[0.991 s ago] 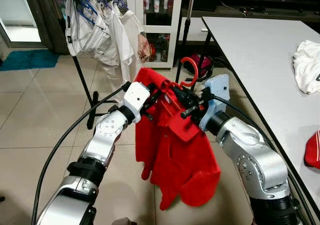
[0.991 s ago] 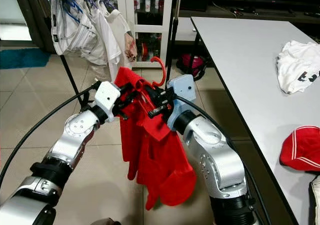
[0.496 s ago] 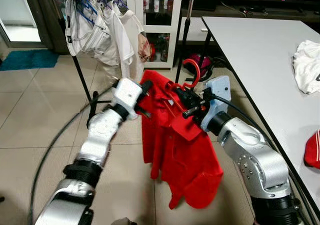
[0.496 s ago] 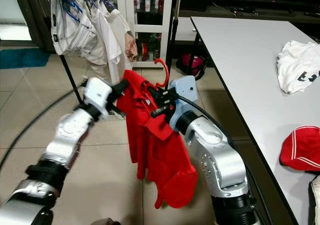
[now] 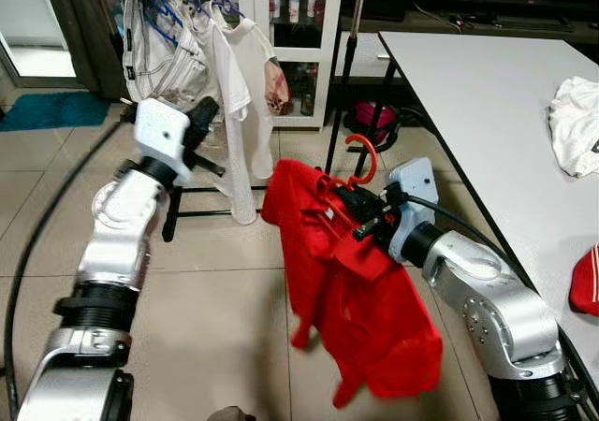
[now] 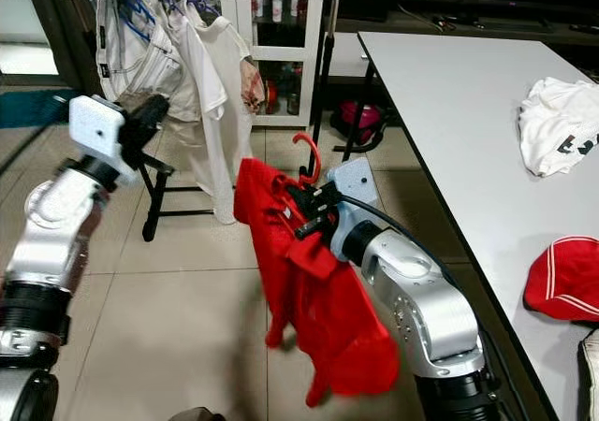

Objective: Hang hanger

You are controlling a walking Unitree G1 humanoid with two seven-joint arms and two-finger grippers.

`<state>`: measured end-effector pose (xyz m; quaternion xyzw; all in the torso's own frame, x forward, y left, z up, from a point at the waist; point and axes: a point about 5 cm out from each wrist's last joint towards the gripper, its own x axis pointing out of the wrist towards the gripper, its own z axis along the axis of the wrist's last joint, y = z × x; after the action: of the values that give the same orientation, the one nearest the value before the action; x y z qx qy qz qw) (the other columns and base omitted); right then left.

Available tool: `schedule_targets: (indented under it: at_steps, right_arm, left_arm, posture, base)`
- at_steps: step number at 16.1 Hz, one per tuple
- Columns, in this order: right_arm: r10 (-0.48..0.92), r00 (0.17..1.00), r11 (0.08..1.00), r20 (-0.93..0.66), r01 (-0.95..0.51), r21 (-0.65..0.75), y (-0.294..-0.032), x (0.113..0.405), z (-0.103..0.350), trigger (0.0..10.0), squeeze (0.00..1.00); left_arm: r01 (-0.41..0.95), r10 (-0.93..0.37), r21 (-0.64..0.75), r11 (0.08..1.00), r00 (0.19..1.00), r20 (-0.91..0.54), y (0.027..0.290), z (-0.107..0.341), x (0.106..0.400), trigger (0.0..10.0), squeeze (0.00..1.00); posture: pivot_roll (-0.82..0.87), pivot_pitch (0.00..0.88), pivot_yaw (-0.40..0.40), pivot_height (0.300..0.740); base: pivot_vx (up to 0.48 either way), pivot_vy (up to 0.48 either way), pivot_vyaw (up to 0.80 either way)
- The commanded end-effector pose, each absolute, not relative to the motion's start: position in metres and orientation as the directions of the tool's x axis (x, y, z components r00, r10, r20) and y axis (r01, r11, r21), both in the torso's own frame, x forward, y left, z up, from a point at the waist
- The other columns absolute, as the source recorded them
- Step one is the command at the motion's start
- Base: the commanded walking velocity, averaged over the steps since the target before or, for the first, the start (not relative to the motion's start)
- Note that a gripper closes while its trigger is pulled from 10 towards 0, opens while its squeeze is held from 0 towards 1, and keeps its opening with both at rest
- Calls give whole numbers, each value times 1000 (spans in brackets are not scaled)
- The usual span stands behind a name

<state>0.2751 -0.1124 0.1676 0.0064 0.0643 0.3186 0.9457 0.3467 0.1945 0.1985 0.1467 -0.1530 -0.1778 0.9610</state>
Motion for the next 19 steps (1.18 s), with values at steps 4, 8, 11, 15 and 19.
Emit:
schedule_targets:
  at_steps: [4,8,11,15,19]
  right_arm:
    - [588,808,802,41,-589,97,-104,282,190,0,0]
    - [613,783,758,109,-621,198,-90,283,202,0,0]
    - [607,780,747,151,-625,224,-91,283,207,0,0]
    - [622,764,725,168,-644,244,-90,282,211,0,0]
    - [622,767,734,155,-641,224,-90,282,210,0,0]
  left_arm:
    - [512,-586,402,759,806,80,147,160,329,10000,0]
    - [366,-561,608,705,812,161,131,156,326,10000,1000]
    - [271,-556,682,680,796,238,133,159,322,10000,1000]
    - [250,-548,720,648,810,211,134,151,326,10000,871]
    - [290,-564,653,700,785,256,133,147,320,0,0]
  posture:
    - [-31,0,-38,740]
    - [-47,0,-22,740]
    - [-48,0,-22,740]
    - [-46,0,-24,740]
    - [-48,0,-28,740]
  base:
    - [0,0,0]
    - [0,0,0]
    - [0,0,0]
    - [0,0,0]
    - [0,0,0]
